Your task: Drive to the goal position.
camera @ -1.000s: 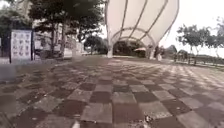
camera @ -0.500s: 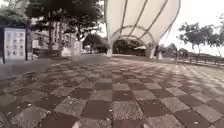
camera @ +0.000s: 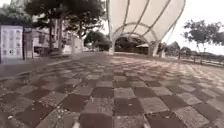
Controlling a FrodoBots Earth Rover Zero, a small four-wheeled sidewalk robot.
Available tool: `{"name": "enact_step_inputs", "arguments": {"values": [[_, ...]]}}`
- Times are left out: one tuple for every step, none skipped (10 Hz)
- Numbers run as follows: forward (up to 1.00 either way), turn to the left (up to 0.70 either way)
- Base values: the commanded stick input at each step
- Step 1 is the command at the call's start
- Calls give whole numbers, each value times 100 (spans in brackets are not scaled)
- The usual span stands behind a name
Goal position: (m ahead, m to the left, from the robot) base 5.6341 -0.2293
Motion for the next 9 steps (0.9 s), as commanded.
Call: {"name": "enact_step_inputs", "arguments": {"values": [[70,0],[70,-17],[70,-33],[70,-14],[70,0],[70,0],[70,0],[70,0],[70,0]]}}
